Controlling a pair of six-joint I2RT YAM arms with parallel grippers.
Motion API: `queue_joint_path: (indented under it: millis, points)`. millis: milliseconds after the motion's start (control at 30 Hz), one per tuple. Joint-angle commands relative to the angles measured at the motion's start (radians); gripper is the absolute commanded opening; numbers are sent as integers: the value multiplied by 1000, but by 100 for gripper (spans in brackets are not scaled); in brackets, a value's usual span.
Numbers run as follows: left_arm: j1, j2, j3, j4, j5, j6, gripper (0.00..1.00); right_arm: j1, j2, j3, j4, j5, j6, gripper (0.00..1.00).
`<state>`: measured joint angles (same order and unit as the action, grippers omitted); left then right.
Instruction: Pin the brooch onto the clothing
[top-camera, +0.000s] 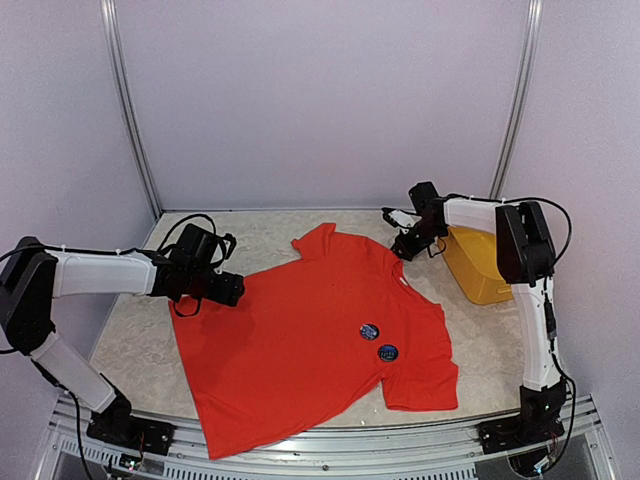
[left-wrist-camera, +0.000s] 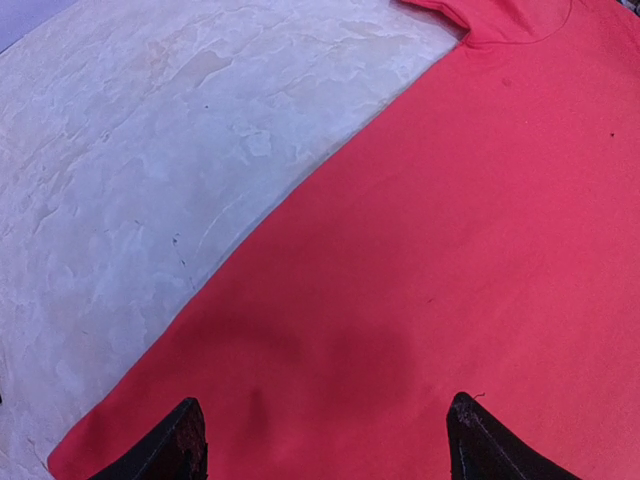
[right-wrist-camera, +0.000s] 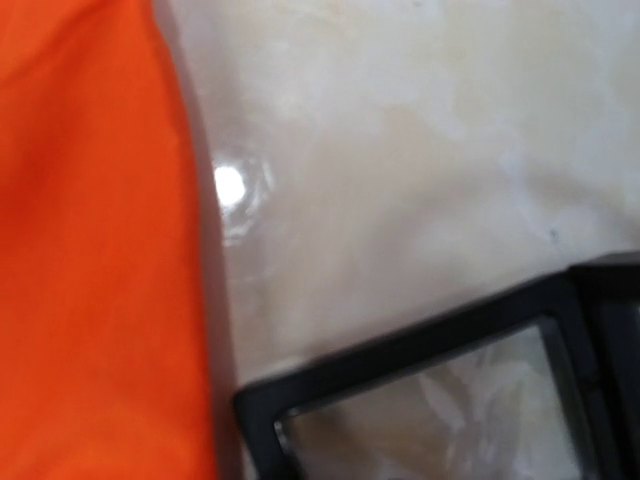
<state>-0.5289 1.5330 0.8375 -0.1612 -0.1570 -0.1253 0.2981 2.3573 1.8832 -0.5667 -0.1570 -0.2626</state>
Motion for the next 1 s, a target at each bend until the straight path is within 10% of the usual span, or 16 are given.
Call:
queue_joint_path:
  millis: [0,633,967]
  points:
    - [-9,14,23,-10,13,15,78,-13,-58,6,-20,-24,47,23]
    - [-16,22,26,-19,0,19,78,-19,-74,16,-36,-7,77,24]
    - [-18,23,26,-20,-4,19,78,-20,-85,15,-38,12,75,1]
